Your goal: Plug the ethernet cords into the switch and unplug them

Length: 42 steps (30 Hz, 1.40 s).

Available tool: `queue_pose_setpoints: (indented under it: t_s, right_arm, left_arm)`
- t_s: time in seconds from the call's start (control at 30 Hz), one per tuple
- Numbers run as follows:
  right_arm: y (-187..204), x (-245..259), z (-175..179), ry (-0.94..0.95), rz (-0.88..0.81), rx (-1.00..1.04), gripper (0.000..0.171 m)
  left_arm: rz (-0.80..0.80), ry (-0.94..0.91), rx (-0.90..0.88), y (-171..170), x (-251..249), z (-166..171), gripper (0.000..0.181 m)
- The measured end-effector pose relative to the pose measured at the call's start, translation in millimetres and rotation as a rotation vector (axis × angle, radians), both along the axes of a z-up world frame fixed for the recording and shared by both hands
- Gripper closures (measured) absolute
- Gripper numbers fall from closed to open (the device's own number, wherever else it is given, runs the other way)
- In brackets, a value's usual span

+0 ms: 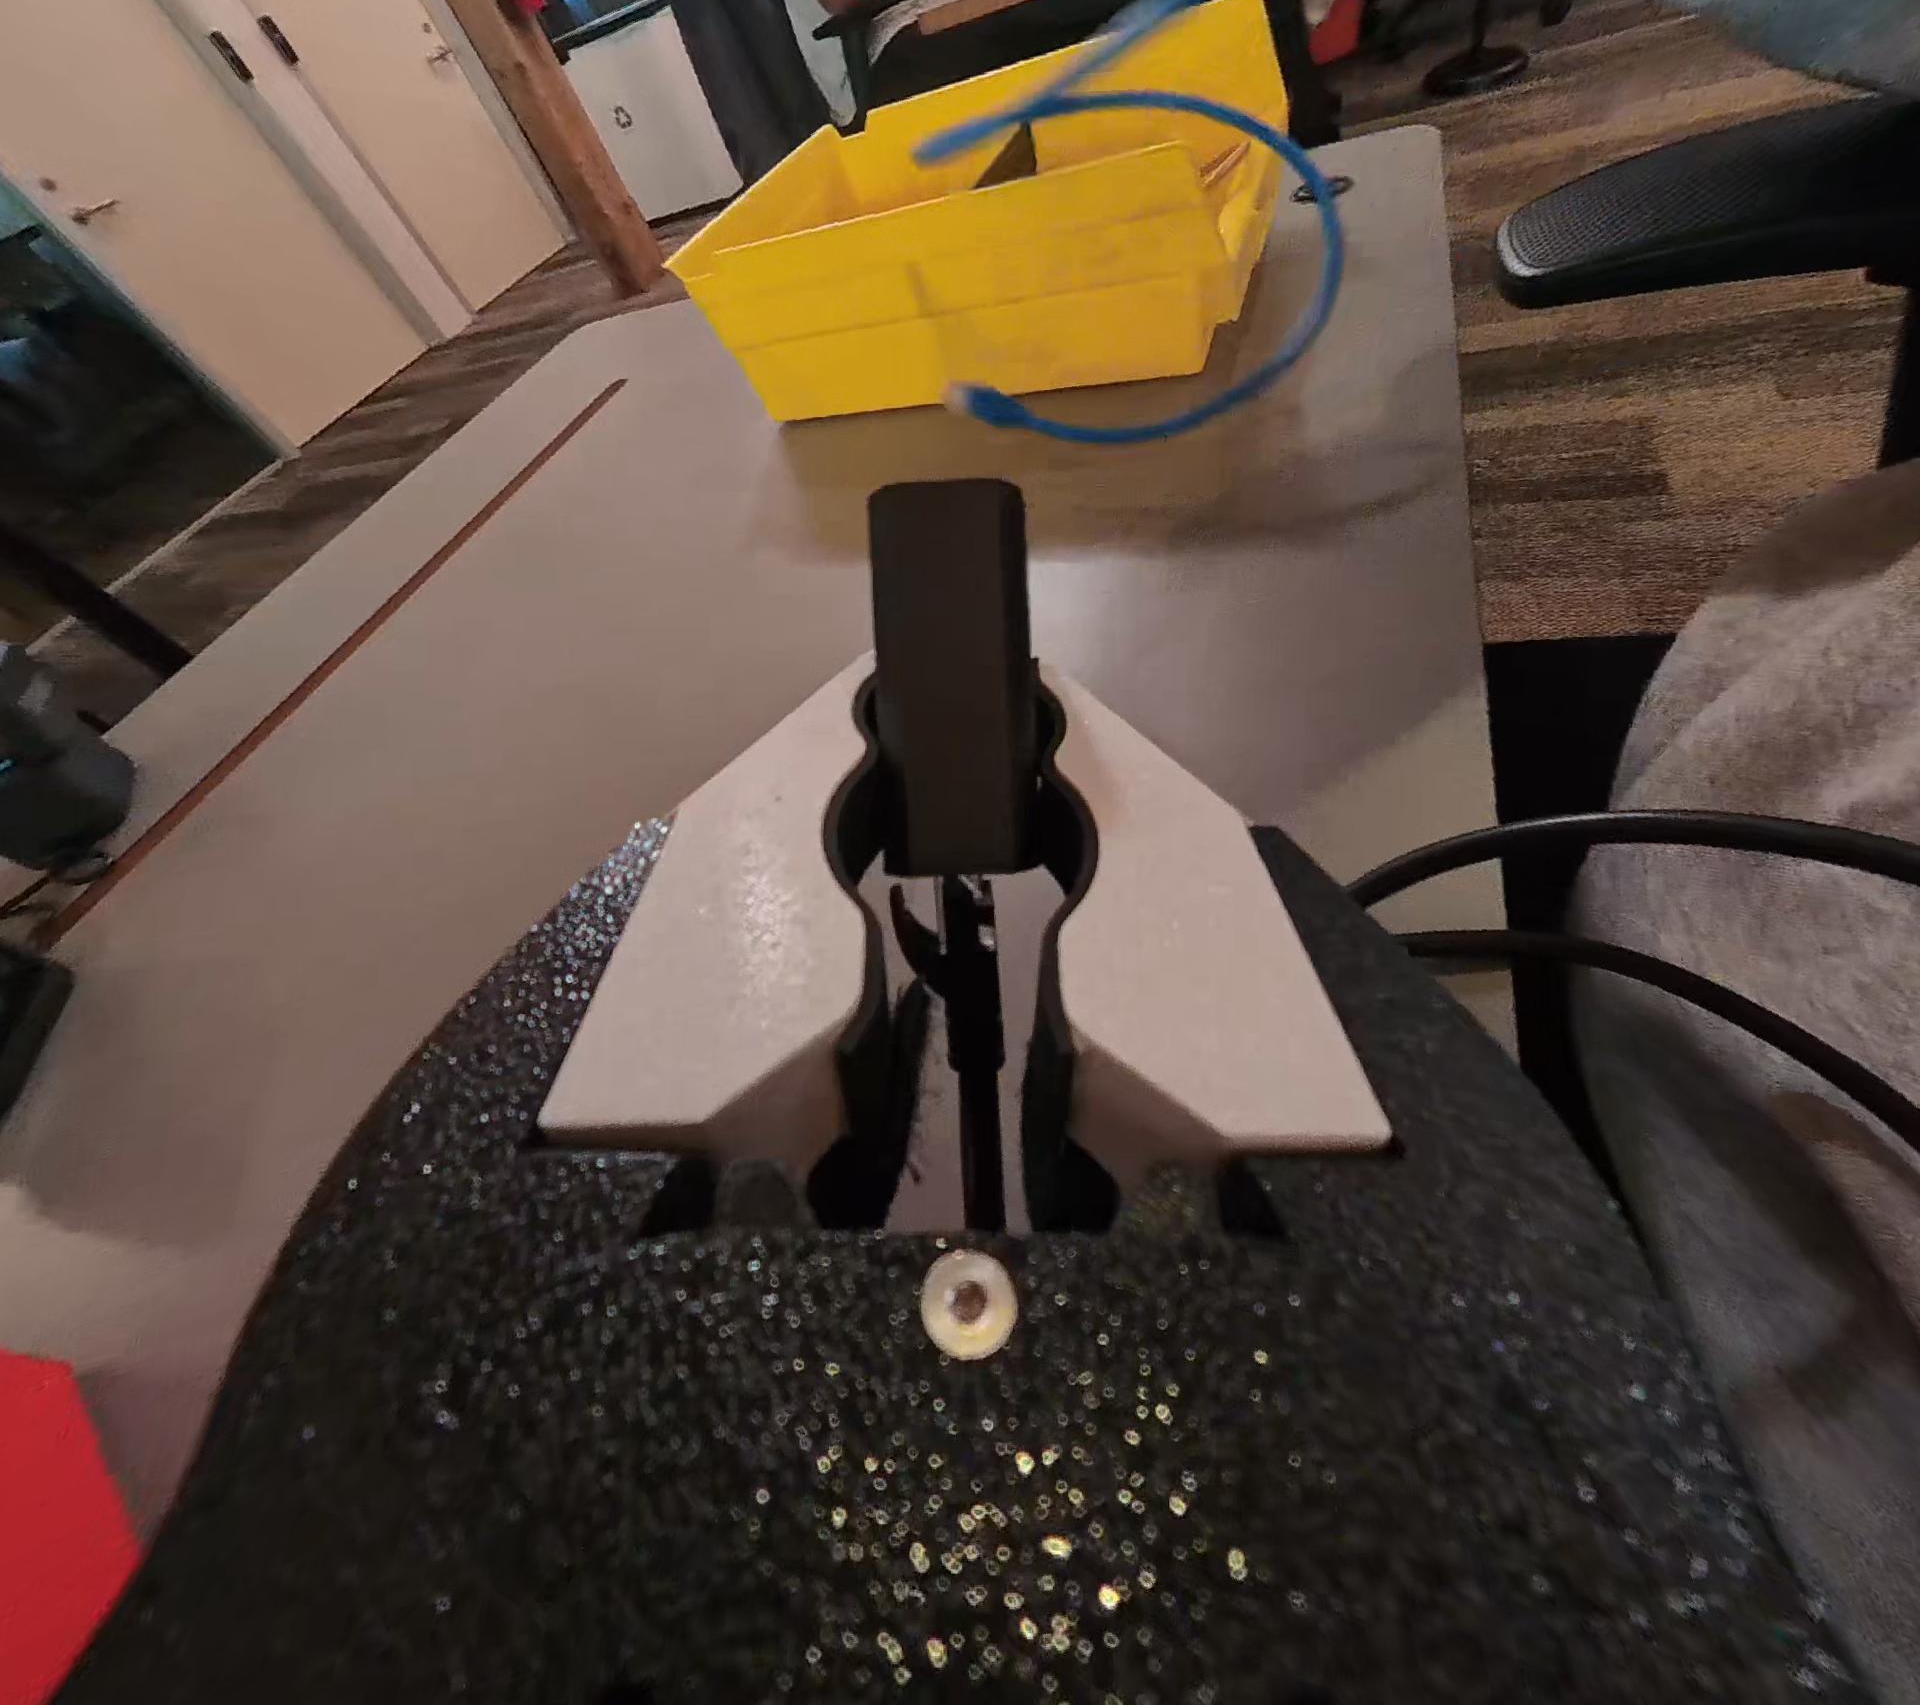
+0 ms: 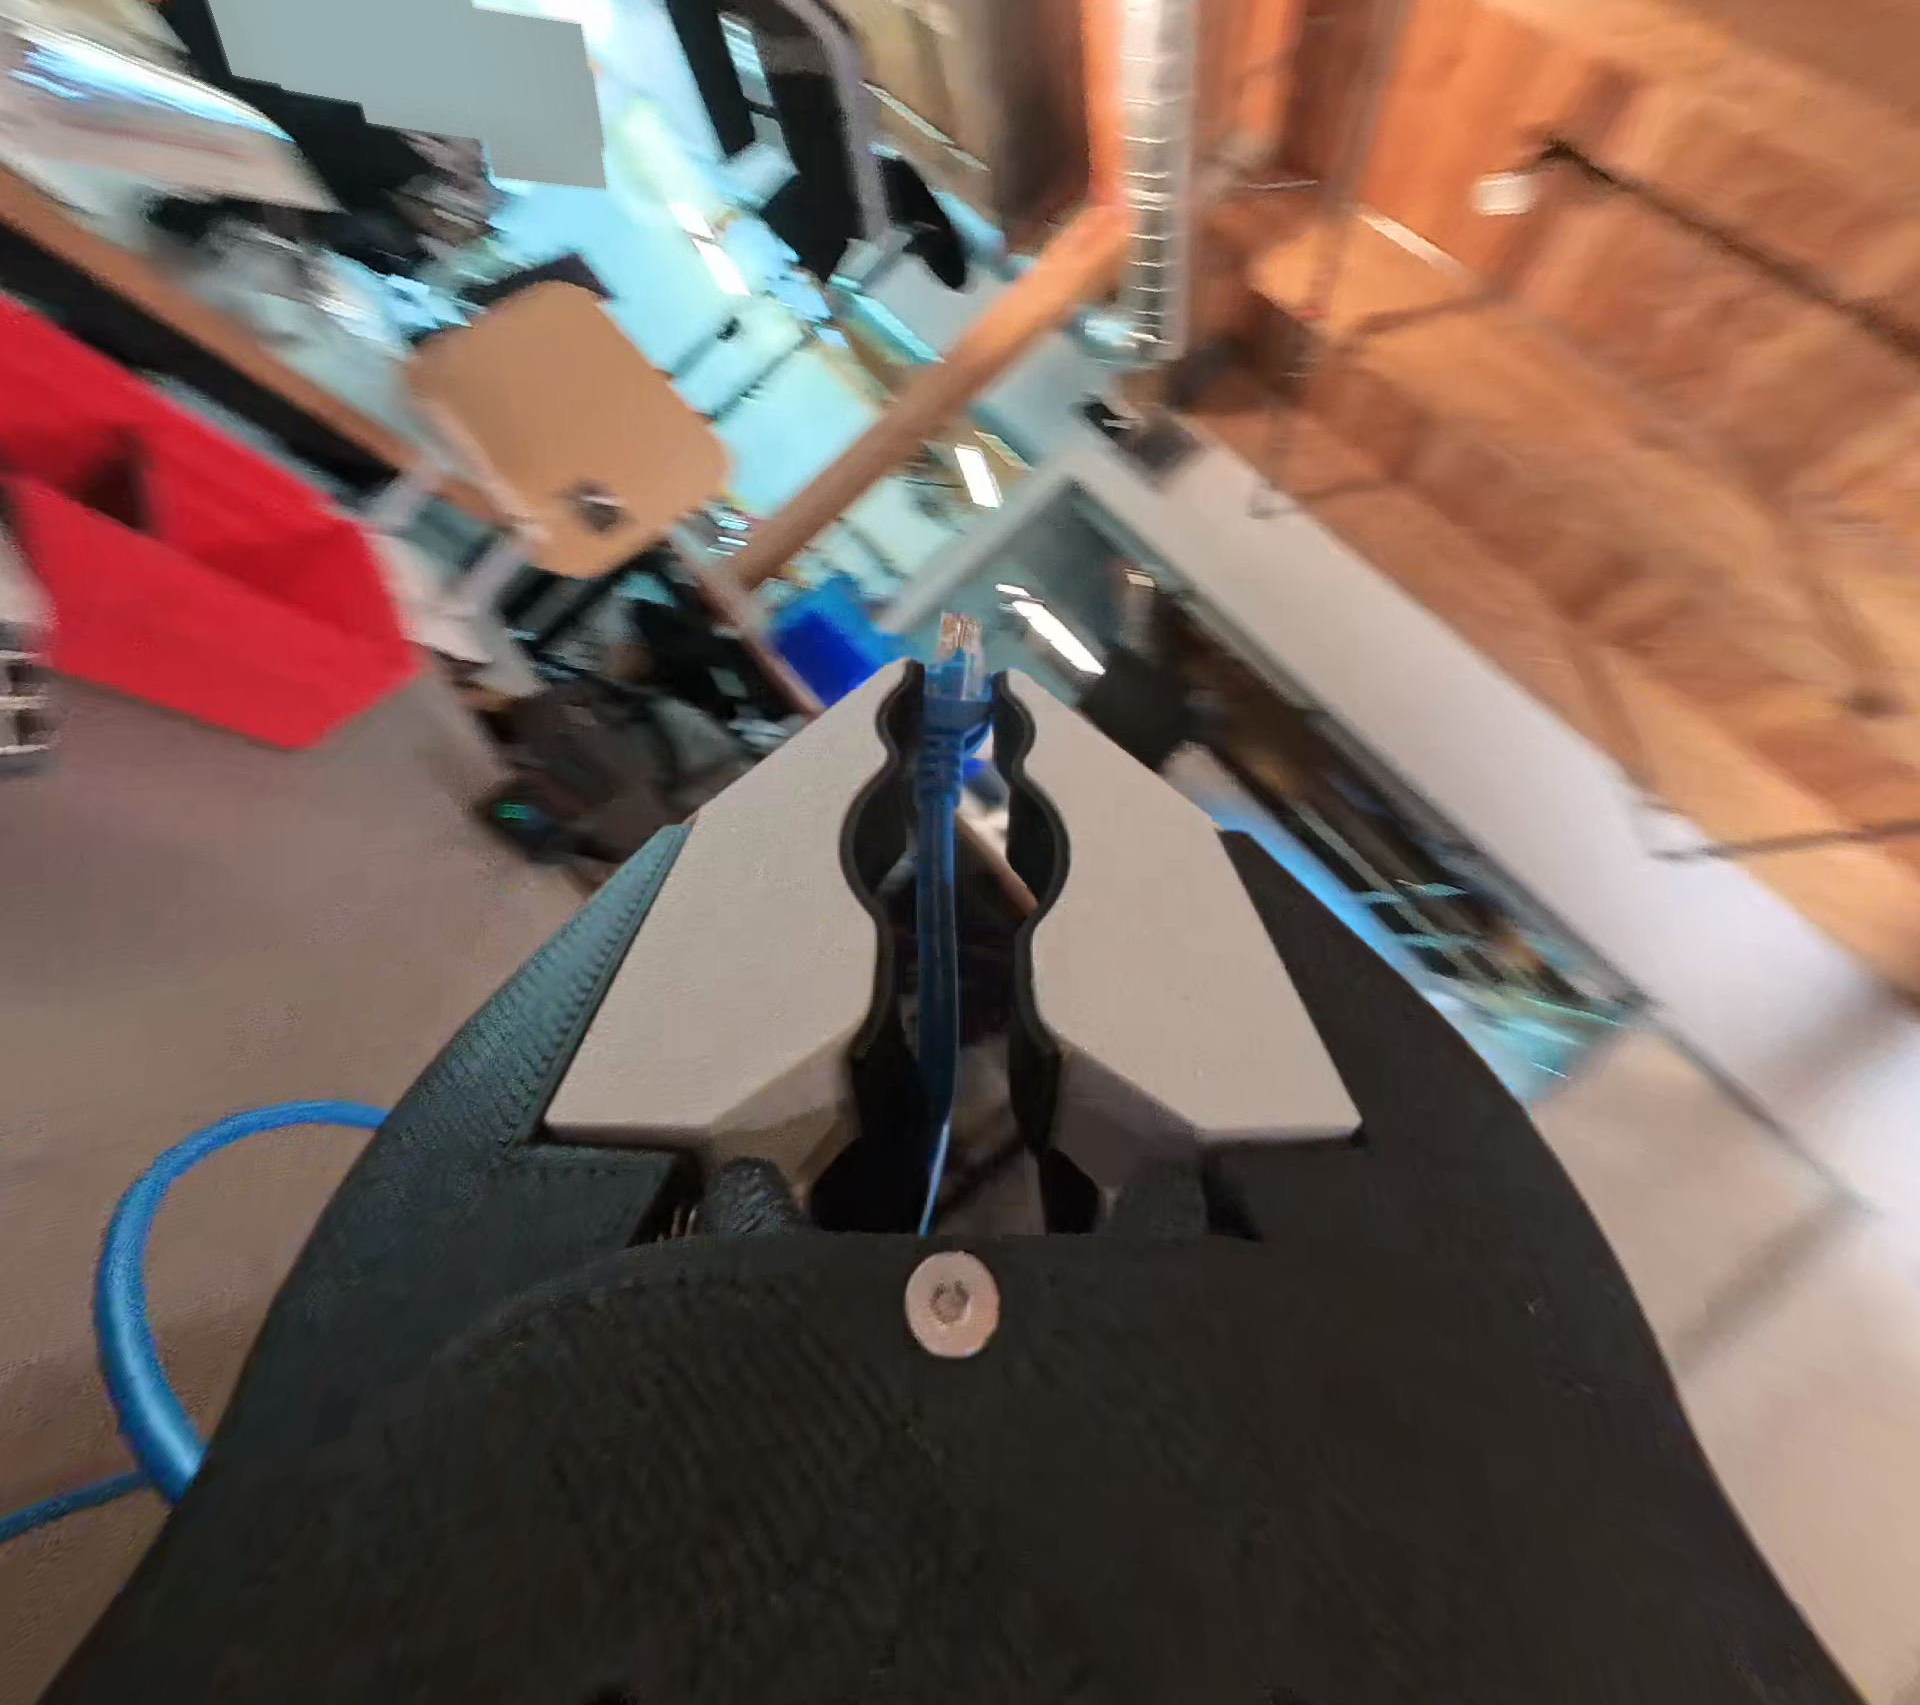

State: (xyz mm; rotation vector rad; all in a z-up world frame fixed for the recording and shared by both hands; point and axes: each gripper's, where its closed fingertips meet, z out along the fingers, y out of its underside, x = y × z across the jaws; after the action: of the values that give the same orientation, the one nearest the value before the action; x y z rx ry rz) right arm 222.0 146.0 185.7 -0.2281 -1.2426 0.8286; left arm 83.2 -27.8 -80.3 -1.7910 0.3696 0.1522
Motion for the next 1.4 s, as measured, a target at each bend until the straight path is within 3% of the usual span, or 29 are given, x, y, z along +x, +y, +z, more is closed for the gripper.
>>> queue_pose_setpoints:
  t_s: [0.1,0.2,0.53,0.9,1.1,1.4]
  right_arm:
    - [33,22,27,0.178,-0.157,-0.042,0.161]
    - [46,49,48,0.334,-0.213,-0.080,0.161]
    - [105,82,57,0.506,-0.446,-0.155,0.161]
    - [88,160,83,0.902,-0.561,-0.134,0.161]
    - [87,179,84,0.998,-0.599,-0.137,0.161]
    - [17,258,95,1.268,-0.545,-0.036,0.161]
  left_arm:
    - [-0.018,0.005,-0.025,3,6,-7,0.159]
    - [-0.032,0.029,-0.052,5,10,-14,0.159]
    - [-0.049,0.051,-0.098,6,13,-26,0.159]
    - [-0.050,0.046,-0.101,7,12,-28,0.159]
    - [-0.066,0.063,-0.116,8,17,-31,0.159]
    - [-0.086,0.075,-0.144,9,22,-38,0.159]
